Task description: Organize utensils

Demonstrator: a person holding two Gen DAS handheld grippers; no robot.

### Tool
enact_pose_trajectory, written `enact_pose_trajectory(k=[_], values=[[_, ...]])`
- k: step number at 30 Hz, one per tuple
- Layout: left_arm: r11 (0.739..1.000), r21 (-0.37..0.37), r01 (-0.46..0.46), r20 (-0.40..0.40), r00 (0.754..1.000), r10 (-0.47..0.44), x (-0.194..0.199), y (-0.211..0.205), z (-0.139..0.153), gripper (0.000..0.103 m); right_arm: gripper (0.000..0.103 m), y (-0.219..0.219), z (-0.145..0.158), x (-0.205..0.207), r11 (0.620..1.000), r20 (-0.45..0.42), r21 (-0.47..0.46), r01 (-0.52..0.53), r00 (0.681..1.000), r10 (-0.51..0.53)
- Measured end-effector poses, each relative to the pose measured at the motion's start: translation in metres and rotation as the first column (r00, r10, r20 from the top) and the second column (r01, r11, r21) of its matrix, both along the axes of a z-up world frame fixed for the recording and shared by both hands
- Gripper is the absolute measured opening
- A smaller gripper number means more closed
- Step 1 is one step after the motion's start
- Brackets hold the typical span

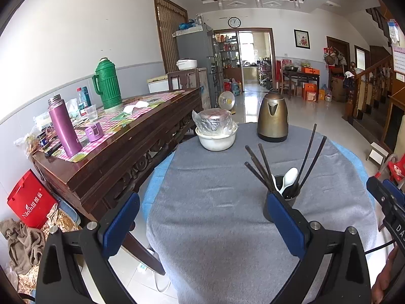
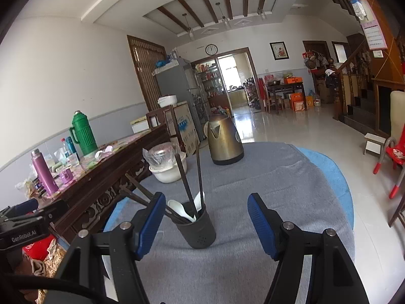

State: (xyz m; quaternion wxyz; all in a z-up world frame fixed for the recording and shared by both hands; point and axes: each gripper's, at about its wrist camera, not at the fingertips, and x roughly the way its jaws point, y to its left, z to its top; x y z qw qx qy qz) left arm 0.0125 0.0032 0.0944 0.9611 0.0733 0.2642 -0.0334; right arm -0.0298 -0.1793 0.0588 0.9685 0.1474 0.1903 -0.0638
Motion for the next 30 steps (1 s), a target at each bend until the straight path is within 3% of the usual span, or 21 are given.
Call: enact_pose_trajectory(k=[19,30], values=[[1.0,-0.003,-0.026,-0.038,0.999,0.026,0.0,0.012,-0.018,0.1,0.074,0.021,0.015,-0.023,0.997,-0.073,-0.074,-0.005,0.997,0.0],[0.999,0.0,-0.045,-0.018,0.999,0.045,-0.005,0.022,-0.018,0.1,0.074,0.033,0.005,-0.019,0.995,-0.145,-0.094,-0.024,0.989,0.01]])
